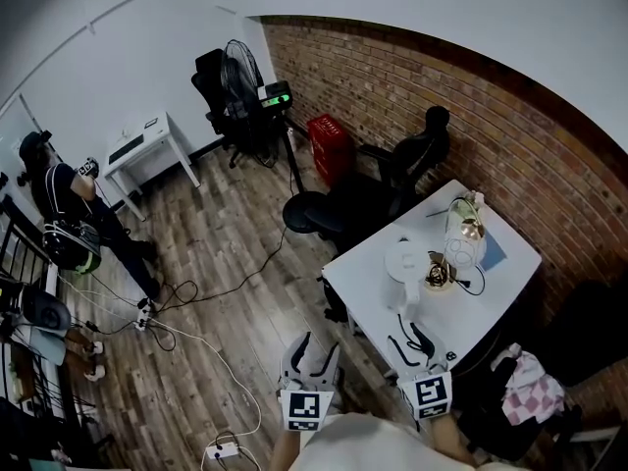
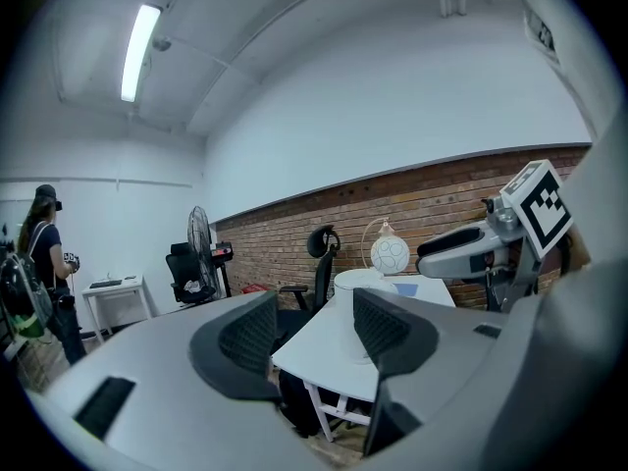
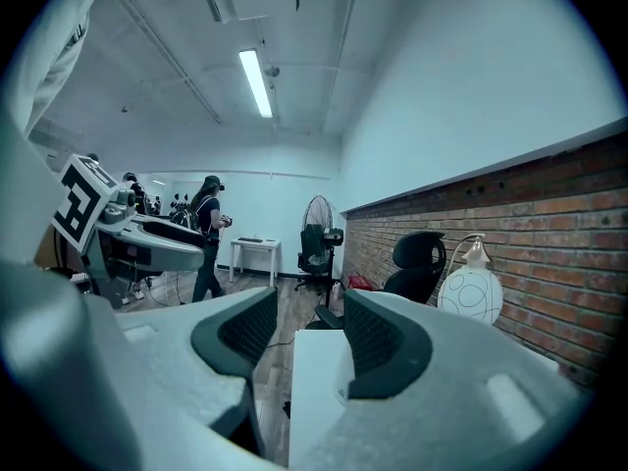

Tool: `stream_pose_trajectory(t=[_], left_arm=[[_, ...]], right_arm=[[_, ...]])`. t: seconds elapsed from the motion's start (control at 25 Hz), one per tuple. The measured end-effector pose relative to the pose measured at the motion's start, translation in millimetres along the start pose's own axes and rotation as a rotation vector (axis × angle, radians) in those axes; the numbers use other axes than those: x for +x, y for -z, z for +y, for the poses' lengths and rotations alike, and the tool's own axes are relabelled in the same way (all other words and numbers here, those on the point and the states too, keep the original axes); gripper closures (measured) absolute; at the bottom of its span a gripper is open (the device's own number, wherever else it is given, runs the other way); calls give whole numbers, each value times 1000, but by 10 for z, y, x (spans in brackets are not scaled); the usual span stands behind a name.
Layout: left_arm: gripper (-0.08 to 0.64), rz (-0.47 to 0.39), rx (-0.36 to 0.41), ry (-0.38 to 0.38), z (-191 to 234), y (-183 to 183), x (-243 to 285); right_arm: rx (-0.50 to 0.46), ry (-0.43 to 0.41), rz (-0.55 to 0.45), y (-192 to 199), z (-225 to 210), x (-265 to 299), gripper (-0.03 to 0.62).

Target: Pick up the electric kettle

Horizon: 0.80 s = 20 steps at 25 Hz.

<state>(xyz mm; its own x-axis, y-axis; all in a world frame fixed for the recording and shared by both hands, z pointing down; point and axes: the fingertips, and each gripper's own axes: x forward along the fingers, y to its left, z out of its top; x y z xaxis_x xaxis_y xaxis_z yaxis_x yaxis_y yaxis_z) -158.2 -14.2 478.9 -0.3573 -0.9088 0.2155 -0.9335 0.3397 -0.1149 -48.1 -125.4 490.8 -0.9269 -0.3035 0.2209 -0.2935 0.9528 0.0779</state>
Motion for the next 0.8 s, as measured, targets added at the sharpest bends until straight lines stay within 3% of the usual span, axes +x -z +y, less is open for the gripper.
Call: stream_pose_trajectory(t=[0.8], left_arm=[[314, -21, 13, 264, 882, -45, 1233]], right_arm=[[57, 237, 41, -221, -137, 1157, 383]])
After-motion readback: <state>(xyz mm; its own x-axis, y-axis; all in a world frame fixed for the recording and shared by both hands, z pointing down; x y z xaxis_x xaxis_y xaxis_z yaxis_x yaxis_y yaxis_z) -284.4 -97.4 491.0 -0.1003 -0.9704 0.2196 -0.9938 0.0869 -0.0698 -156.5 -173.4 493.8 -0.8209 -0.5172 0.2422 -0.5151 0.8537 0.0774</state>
